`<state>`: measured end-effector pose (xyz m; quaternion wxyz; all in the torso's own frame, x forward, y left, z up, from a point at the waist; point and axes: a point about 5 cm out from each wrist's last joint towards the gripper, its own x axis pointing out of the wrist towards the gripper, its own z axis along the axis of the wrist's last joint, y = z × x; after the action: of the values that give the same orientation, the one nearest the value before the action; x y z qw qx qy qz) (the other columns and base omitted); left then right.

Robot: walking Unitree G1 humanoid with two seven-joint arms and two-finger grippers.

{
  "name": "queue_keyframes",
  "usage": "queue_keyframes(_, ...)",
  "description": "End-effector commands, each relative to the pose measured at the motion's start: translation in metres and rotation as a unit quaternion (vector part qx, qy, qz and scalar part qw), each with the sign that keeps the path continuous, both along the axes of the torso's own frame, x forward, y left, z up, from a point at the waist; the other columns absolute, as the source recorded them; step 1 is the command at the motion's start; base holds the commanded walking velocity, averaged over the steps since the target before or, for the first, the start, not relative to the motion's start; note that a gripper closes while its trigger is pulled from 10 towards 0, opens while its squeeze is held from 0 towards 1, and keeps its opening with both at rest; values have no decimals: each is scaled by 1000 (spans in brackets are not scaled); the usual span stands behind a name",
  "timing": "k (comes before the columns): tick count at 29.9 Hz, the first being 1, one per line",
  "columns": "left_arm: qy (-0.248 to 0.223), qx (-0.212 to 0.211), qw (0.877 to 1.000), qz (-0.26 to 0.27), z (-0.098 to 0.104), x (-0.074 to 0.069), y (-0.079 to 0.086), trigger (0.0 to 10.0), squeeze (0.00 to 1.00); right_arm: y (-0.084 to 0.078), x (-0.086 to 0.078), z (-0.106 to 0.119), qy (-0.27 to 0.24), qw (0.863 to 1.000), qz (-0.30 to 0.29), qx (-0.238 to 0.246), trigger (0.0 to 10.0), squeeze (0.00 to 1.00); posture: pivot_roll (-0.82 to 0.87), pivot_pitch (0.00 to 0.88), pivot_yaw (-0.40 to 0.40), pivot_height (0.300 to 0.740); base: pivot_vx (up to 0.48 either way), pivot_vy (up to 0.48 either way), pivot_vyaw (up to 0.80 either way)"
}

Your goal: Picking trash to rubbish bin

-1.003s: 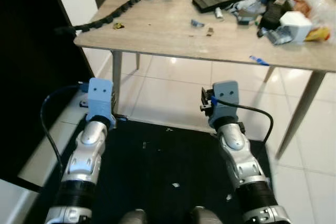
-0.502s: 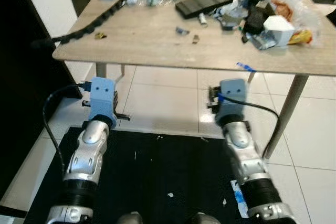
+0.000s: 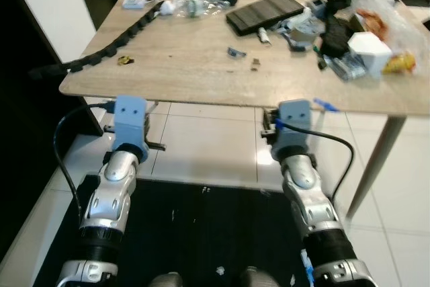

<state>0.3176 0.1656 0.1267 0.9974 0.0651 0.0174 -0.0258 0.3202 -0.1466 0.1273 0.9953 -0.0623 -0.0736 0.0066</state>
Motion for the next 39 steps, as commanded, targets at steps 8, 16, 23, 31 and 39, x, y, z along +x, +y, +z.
queue_keyframes(8, 14, 5, 1000, 6, -7, -4, 5, 10000, 0, 3, -2, -4, 6, 1000, 2, 12, 10000, 0, 39, 61, 28, 740, 312, 0, -580)
queue_keyframes(16, 10, 3, 1000, 5, -5, -3, 4, 10000, 0, 3, -1, -2, 3, 1000, -1, 8, 10000, 0, 32, 59, 27, 740, 310, 0, 0)
queue_keyframes(23, 8, 4, 1000, -5, -5, -3, 0, 10000, 0, -1, -2, -3, 5, 1000, -4, -5, 10000, 0, 19, 23, 25, 740, 312, 0, -288)
queue_keyframes(31, -2, 3, 1000, -15, 0, -1, -5, 10000, 0, 0, 1, 1, -2, 1000, 5, -10, 10000, 0, 17, 22, 20, 740, 312, 0, 0)
queue_keyframes(39, 0, 4, 1000, -20, -3, -4, -8, 10000, 0, 1, -2, -5, 15, 1000, 4, -1, 10000, 0, 15, 23, 18, 740, 312, 0, -200)
